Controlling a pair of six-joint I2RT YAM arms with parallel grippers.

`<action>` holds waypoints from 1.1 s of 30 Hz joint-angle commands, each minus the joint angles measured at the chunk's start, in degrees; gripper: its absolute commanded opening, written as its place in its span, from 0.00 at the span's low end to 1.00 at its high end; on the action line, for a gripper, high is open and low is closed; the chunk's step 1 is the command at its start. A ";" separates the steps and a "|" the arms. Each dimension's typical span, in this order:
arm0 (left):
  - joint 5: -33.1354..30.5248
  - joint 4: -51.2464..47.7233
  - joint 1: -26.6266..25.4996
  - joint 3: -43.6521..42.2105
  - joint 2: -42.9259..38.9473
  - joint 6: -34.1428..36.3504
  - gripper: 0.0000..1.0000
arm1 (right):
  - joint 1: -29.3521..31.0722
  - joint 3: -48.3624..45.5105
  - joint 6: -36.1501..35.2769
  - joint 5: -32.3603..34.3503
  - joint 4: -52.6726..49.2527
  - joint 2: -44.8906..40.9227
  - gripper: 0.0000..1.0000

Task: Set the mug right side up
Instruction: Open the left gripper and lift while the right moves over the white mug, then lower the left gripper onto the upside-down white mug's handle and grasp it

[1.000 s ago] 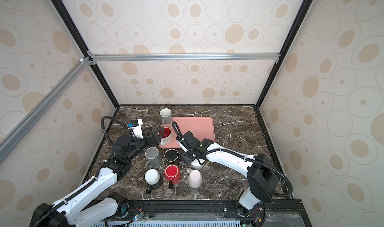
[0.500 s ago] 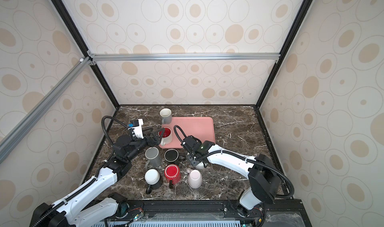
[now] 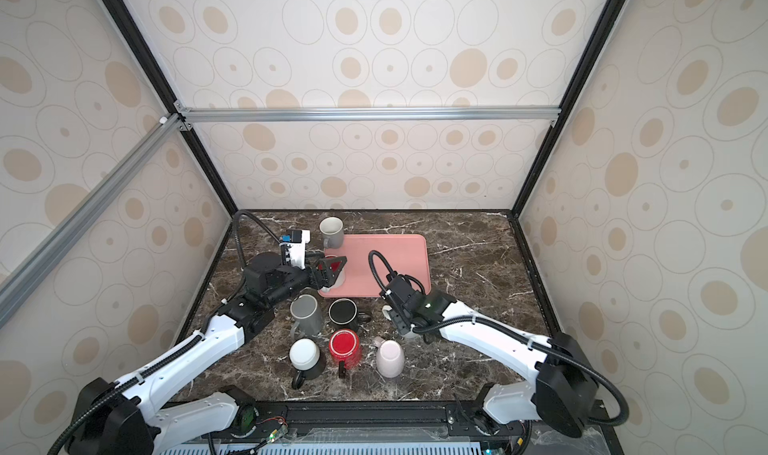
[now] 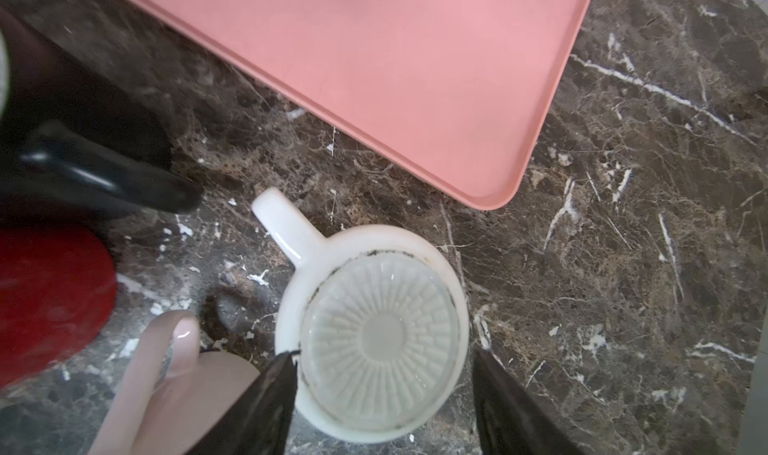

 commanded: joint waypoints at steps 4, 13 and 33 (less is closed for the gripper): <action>5.02 -9.66 -4.24 7.43 7.47 7.46 0.88 | -5.85 -4.66 4.32 -6.79 6.64 -10.02 0.69; -3.98 -26.43 -15.26 17.56 18.14 18.99 0.76 | -12.34 -8.96 8.10 -15.76 11.03 -14.54 0.69; -8.86 -32.90 -22.79 26.13 32.68 35.76 0.76 | -17.20 -12.48 9.66 -19.28 15.14 -20.89 0.69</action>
